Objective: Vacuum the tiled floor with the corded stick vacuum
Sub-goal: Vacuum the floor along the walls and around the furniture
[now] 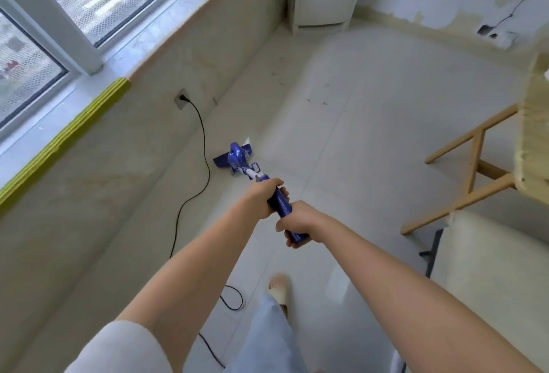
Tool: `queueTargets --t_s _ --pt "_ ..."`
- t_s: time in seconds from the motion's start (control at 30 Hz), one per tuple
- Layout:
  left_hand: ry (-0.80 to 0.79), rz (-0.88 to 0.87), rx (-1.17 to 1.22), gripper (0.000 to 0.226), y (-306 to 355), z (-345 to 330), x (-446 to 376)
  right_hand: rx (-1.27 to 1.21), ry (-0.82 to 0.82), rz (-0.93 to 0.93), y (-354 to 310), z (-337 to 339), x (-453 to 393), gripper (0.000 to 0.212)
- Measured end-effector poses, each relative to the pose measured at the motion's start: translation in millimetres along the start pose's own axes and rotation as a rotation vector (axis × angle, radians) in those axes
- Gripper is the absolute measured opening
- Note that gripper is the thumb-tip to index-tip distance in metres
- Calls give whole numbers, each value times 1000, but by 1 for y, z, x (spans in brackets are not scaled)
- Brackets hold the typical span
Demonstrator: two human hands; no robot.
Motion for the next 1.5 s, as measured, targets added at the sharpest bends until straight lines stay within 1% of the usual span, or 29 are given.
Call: queueTargets --t_s 0.1,0.27,0.47,0.57,0.77,0.9,1.0,1.13,1.2,1.23,1.3,1.37,1.5 --pt "22 4 7 8 19 9 -16 -6 -11 5 -21 -3 -19 36" --pt "44 8 -14 9 34 19 -33 -17 -32 12 -36 -6 -39 35" --pt "35 -13 -9 11 23 10 -29 -1 -23 12 -21 -1 -39 39" --pt "35 -9 -9 9 10 1 -23 16 -7 11 -6 3 -32 38" --pt "16 -5 -6 9 -33 -25 4 56 12 19 42 15 2 37" --pt "-51 -7 33 9 -81 -46 38 80 29 23 96 20 38 39" --pt "-102 20 70 8 -122 -57 66 79 52 22 141 14 70 34" --pt "-145 45 51 7 -172 -68 104 29 70 28 194 1 110 34" --pt "-167 48 9 9 -199 -69 131 -1 77 40 224 -12 135 36" --pt "-183 58 -15 11 -203 -69 133 -21 73 32 227 -16 137 35" --pt "-185 63 -29 11 -223 -65 155 -66 68 46 248 -32 159 31" --pt "-180 87 -53 10 -230 -56 167 -134 44 61 255 -47 174 25" --pt "-172 87 -269 8 -238 -26 189 -313 -16 77 261 -90 191 24"
Point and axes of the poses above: each hand's wrist, its own x-axis away from the middle knuckle, its own z-axis out of the back of the hand, y = z × x, the point moved 1 cm from there along -x, towards the middle knuckle, and after that the axes turned 7 degrees about -z, right-handed, at the moved point
